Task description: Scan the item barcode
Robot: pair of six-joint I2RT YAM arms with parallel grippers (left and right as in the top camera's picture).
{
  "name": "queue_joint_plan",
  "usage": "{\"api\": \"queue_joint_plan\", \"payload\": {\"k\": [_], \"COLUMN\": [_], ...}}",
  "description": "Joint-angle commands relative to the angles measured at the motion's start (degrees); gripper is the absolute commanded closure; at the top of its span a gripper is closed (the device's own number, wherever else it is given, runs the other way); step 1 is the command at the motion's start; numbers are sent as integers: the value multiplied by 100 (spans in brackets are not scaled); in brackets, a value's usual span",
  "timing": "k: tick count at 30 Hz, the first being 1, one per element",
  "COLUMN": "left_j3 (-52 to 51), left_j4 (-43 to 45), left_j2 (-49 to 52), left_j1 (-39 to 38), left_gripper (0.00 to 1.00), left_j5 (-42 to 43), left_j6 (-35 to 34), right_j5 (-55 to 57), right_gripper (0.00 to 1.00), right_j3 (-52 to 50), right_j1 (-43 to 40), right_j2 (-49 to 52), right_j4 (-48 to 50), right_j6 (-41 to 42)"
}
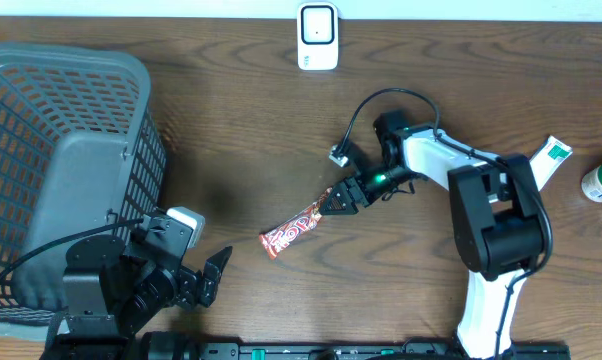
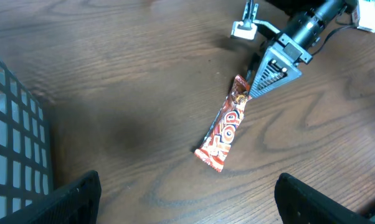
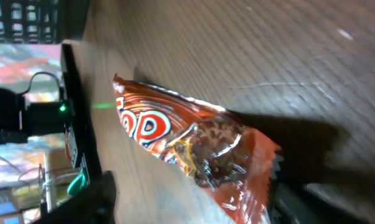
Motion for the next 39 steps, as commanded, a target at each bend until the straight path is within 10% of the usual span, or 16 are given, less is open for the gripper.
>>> {"api": "queue_joint_plan", "payload": {"k": [1,8,18,39], "left_j3": [-7,-7,-7,-7], "left_j4": [0,0,0,0], "left_j2": [-4,-4,-4,-4], "left_j1": [2,2,2,2], "left_gripper": [13,13,13,13], "left_j5": [74,74,74,74], "left_j6": [98,98,98,98], "right_j5": [1172,1189,1617,7302], "right_gripper": [45,99,99,99], "right_j3": [-212,-203,599,1784], "right_j1": [4,2,-2,374], "right_j2": [619,671,315,-2887], "right_j4": [44,345,-568,-3259], "right_j6": [59,422,859,3532]}}
